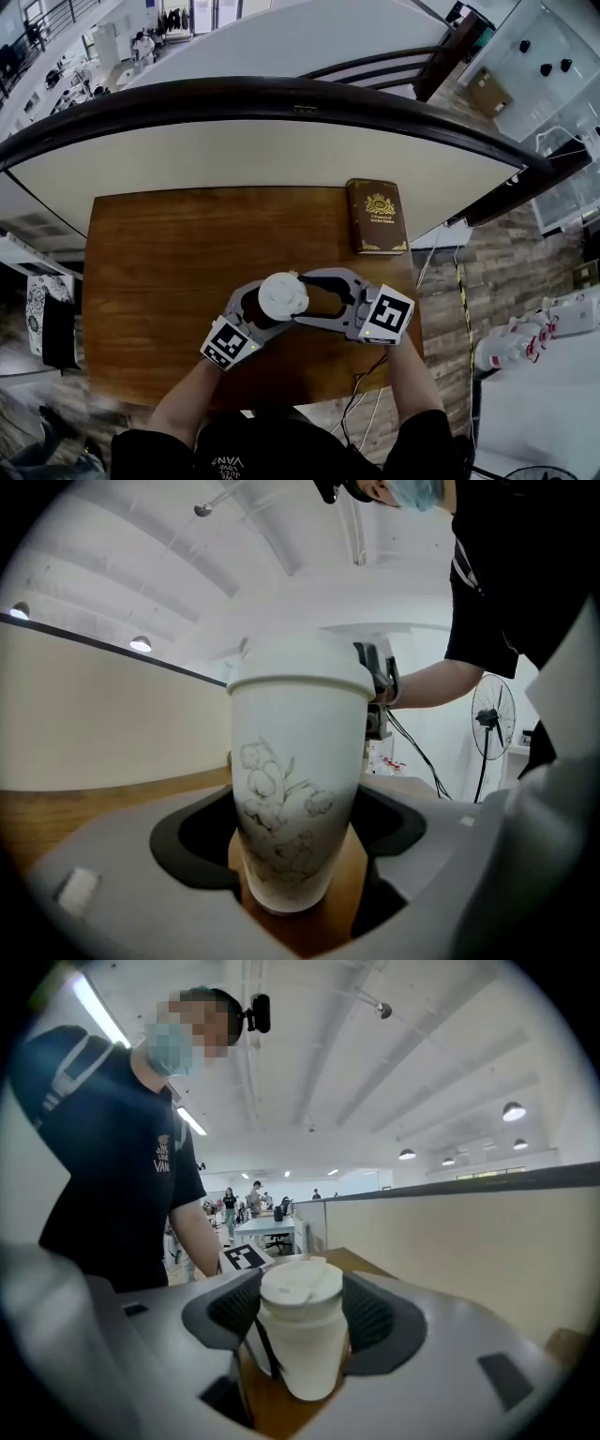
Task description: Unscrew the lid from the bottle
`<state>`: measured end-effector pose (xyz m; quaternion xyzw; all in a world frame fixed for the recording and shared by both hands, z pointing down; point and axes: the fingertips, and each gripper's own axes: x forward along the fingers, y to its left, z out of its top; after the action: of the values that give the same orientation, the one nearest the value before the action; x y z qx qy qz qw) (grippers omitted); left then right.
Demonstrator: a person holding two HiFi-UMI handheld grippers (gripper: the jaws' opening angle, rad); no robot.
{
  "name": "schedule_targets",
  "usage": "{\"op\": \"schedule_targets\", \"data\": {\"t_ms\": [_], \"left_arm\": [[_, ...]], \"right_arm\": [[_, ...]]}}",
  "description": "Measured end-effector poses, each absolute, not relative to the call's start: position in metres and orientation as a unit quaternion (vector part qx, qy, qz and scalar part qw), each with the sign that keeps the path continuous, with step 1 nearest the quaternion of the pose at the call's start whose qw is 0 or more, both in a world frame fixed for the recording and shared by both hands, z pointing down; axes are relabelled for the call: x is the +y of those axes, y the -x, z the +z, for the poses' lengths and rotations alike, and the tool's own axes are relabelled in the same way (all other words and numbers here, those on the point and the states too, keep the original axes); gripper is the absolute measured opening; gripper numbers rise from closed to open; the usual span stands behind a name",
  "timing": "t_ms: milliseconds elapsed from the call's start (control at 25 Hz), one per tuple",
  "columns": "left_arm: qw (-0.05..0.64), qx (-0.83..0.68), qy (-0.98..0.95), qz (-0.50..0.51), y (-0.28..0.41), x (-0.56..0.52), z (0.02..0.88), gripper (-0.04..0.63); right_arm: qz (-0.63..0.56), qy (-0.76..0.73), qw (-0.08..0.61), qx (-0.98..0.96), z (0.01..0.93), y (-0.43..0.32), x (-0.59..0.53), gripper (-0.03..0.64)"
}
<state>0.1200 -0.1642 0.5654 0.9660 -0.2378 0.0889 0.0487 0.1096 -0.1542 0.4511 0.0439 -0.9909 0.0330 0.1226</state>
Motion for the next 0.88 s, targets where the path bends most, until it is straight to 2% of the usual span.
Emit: {"op": "schedule_targets", "data": {"t_ms": [160,240,440,640,880], "left_arm": [[0.047,-0.254,-0.962,0.087,-0.118,-0.163,0.566,0.371],[0.05,-0.258,-0.961,0.085,-0.118,-0.163,0.564,0.371],[0.05,-0.271,-0.958,0.084,-0.12,-0.164,0.562,0.371],[0.059,-0.3,-0.948,0.084,-0.119,-0.165,0.562,0.371],[0.051,-0.326,-0.94,0.085,-0.122,-0.166,0.562,0.371]], "right_arm": [[0.044,-0.019,0.14,-0.989,0.452,-0.106,-0.152,0.255],[0.042,-0.034,0.124,-0.991,0.444,-0.108,-0.151,0.265],[0.017,-0.14,0.07,-0.987,0.417,-0.114,-0.158,0.272],[0.015,-0.265,0.065,-0.962,0.426,-0.113,-0.154,0.273],[0.015,-0.341,0.076,-0.937,0.44,-0.104,-0.154,0.293]]}}
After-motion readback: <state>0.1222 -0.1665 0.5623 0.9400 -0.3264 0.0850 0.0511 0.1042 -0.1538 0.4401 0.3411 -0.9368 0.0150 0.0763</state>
